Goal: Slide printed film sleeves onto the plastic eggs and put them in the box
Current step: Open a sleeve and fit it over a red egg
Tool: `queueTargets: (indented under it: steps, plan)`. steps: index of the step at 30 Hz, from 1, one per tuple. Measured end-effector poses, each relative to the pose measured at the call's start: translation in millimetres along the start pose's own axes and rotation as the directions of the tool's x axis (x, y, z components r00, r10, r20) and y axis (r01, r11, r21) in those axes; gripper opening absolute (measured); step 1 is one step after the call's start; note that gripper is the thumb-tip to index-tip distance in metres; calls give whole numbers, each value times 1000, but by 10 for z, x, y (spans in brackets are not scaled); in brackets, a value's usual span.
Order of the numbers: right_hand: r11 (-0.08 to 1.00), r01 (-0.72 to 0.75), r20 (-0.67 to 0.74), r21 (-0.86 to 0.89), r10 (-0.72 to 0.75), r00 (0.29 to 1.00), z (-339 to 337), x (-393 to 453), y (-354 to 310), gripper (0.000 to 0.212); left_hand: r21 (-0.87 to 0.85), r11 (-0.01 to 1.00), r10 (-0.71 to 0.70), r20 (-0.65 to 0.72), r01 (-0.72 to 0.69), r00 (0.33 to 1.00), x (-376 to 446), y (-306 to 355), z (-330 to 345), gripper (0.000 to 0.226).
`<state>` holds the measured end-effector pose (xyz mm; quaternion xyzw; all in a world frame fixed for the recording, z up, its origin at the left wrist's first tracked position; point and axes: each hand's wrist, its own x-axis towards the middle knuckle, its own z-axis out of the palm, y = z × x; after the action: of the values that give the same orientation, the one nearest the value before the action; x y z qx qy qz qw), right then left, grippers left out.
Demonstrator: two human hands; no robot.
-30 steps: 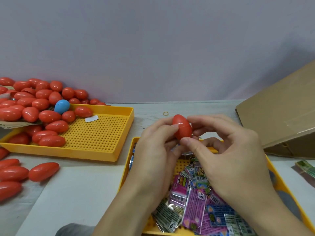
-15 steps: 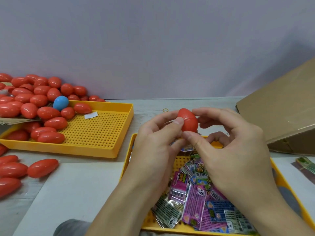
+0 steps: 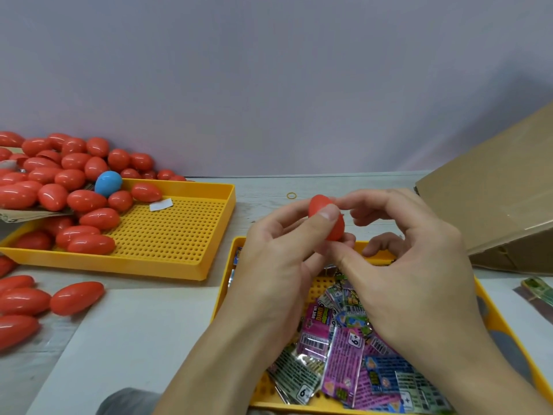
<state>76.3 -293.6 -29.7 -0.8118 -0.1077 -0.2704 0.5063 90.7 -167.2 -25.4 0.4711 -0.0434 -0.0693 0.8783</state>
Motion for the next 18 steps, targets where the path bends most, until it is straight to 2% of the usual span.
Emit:
queueTargets:
  steps: [6,18]
  plan:
    - [1000,6,3,4,-6,1000,-4,-3,-9,36,-19,1000,9,-36,-10,999,-5,10,15,36]
    - [1000,-20,34,18,19,999,0,-9,7,46,-109,994,-21,24,24,999,-9,27,16,36]
